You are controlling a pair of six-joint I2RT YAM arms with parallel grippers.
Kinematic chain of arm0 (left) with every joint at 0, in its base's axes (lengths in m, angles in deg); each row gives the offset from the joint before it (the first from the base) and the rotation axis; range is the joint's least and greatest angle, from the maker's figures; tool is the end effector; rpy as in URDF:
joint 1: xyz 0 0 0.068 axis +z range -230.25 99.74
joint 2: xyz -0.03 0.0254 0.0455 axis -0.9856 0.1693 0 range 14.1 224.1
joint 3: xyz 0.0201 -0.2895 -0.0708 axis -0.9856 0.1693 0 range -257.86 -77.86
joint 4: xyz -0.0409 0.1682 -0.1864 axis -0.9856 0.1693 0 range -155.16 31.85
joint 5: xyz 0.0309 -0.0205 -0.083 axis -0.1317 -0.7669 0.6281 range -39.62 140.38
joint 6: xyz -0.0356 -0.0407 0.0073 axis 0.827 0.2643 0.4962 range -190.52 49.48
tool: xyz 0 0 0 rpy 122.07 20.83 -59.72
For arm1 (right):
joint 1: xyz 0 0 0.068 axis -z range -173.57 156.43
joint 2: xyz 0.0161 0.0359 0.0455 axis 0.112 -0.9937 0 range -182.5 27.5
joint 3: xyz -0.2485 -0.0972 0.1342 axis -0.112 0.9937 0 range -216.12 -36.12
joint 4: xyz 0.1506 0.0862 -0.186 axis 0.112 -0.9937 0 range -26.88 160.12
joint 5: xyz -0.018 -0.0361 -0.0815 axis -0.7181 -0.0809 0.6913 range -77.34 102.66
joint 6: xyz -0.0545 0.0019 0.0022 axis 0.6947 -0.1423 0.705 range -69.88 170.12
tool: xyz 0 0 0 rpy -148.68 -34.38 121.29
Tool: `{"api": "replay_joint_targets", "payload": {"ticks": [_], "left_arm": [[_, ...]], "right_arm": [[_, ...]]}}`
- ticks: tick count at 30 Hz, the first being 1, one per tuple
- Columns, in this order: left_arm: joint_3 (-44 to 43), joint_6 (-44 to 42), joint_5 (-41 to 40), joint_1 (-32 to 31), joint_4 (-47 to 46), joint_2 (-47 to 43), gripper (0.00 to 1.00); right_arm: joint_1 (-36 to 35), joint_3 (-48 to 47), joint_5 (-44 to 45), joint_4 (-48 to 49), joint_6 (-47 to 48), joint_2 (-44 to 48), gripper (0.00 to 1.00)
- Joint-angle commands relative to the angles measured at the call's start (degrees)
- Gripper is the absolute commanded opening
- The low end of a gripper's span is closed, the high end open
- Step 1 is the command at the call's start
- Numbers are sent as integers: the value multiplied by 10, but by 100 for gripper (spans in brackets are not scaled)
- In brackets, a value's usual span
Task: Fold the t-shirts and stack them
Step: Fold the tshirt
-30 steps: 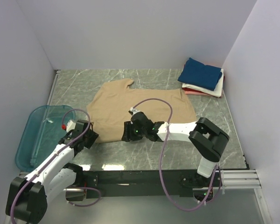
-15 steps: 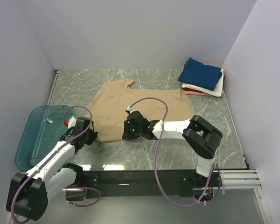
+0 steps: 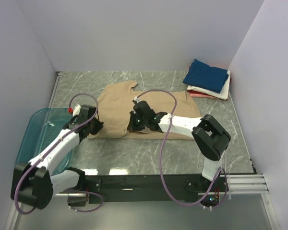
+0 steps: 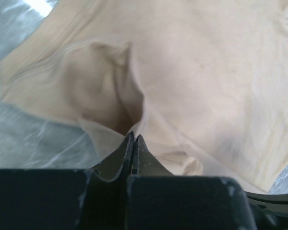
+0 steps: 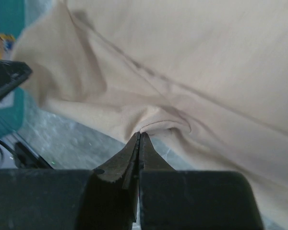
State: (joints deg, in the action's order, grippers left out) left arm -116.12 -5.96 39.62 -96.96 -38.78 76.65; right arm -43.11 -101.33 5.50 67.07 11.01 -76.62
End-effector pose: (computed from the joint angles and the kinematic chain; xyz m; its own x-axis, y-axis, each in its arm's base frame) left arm 0.1904 -0.0501 0.2435 -0.4709 -0.7849 -0.4028 -0.5962 0.6196 -0.5105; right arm 0.2531 0.3039 0.2192 -0.8508 -0.0329 -0.5244 -0.3587 0.7657 0.5339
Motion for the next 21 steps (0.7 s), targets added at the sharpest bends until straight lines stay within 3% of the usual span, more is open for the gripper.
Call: {"api": "replay_joint_targets", "payload": {"ticks": [1,13,15,17,21], "left_arm": [[-66,-23,0,0,-6,49,0],[-177,-44,34,33,-26,207,1],[-192,-50,43,44,-29,231,2],[-198,-53,55,51,-36,247,9],[-191,-59,86,79,-64,252,40]], "right_arm": [[24,-48,-31,-11,8,-4,0],[89,-164,-90,-58,18,-80,0],[97,-188,-88,-75,26,-93,4],[102,-211,-80,-95,36,-106,15],[119,-218,-68,-110,52,-101,37]]}}
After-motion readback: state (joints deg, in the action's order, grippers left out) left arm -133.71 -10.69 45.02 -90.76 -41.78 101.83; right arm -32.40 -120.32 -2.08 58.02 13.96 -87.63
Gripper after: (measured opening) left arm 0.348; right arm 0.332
